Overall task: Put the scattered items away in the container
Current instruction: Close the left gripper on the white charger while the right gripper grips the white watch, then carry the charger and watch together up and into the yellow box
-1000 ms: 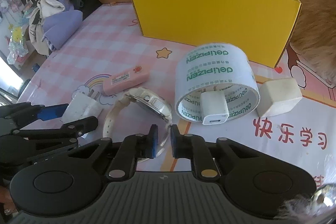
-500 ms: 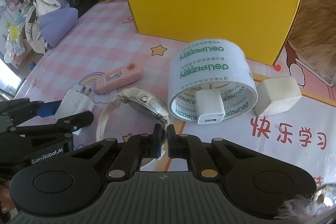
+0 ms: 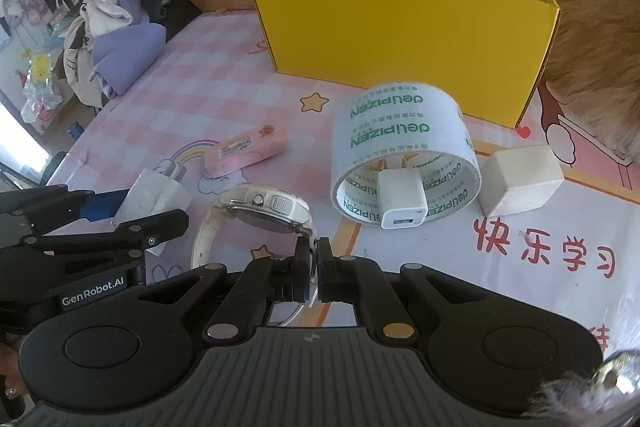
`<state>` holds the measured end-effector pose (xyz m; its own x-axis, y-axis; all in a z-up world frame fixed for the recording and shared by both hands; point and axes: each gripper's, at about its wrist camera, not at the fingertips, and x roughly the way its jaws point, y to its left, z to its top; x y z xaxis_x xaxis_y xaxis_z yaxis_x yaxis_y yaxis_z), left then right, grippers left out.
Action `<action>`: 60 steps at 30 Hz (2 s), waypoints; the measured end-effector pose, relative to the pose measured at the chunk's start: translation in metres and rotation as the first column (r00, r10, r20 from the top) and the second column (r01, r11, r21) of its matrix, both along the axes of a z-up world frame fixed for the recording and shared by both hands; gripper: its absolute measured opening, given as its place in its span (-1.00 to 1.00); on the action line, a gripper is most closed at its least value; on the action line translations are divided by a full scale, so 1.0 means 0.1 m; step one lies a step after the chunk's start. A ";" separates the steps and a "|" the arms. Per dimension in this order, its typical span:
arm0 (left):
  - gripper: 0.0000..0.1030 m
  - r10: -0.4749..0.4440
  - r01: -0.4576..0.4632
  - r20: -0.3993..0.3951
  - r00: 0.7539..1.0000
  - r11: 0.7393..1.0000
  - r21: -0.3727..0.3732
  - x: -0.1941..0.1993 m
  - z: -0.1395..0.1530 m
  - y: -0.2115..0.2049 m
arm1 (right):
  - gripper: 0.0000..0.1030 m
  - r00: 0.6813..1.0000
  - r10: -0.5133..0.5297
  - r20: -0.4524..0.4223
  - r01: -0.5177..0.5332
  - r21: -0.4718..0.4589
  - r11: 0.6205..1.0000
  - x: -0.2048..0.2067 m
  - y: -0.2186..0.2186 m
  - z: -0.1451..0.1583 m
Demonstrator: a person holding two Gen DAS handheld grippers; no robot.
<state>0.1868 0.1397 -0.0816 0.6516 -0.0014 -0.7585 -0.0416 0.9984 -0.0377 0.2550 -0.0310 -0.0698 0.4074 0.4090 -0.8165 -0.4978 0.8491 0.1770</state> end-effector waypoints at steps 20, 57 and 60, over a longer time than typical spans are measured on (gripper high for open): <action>-0.19 -0.061 0.062 0.036 0.997 0.998 -0.009 -0.20 0.15 -0.16 | -0.94 0.999 -0.031 0.009 0.031 0.018 0.999 -0.22 -0.22 0.14; -0.19 -0.261 0.265 0.170 0.950 0.964 0.002 -0.19 0.72 -0.63 | -0.94 0.988 -0.086 0.125 0.083 0.026 0.996 -0.29 -0.96 0.77; -0.19 -0.262 0.266 0.182 0.948 0.964 0.006 -0.13 0.80 -0.62 | -0.94 0.988 -0.064 0.144 0.062 0.018 0.998 -0.20 -0.99 0.86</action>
<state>0.1743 0.0775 -0.0015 0.7513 -0.2044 -0.6276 0.2323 0.9719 -0.0383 0.2350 -0.1301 0.0166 0.5456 0.3899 -0.7418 -0.4648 0.8773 0.1192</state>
